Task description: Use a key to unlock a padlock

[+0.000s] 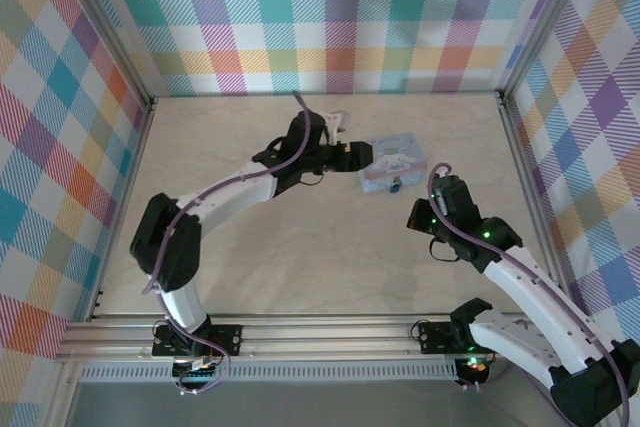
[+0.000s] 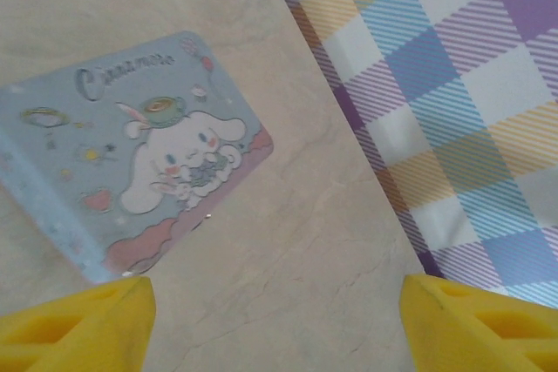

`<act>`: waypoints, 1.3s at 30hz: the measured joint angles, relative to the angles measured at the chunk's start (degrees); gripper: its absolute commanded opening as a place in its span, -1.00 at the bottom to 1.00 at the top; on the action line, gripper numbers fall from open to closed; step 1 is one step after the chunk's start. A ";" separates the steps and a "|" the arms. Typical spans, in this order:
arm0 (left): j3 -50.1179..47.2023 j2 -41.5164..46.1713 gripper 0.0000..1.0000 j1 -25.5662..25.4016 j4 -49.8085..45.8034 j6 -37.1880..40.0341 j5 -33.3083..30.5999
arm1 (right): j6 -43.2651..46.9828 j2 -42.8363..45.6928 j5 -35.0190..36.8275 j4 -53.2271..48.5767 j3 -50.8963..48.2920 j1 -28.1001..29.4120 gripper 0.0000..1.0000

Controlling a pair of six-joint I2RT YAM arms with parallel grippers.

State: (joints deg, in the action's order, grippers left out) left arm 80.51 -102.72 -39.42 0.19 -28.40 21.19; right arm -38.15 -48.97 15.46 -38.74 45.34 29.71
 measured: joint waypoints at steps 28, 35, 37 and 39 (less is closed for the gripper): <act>30.95 -27.76 0.40 -4.50 -22.43 8.24 -1.33 | -2.99 2.23 6.62 -8.98 1.01 0.00 -1.00; 25.24 -24.06 0.41 -4.68 -21.90 11.06 -3.19 | -2.93 1.16 6.60 -9.11 2.27 0.00 -1.00; 23.04 -22.58 0.41 -4.66 -21.49 11.58 -3.78 | -2.95 1.14 6.60 -9.11 2.36 0.00 -1.00; 20.37 -20.81 0.41 -4.52 -20.87 11.80 -4.22 | -2.86 1.11 6.58 -9.11 2.36 0.00 -1.00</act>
State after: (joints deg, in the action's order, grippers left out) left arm 100.88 -123.52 -43.94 -20.69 -16.60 16.97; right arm -41.01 -47.86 22.04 -47.86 47.70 29.71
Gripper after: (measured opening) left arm 0.706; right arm 0.053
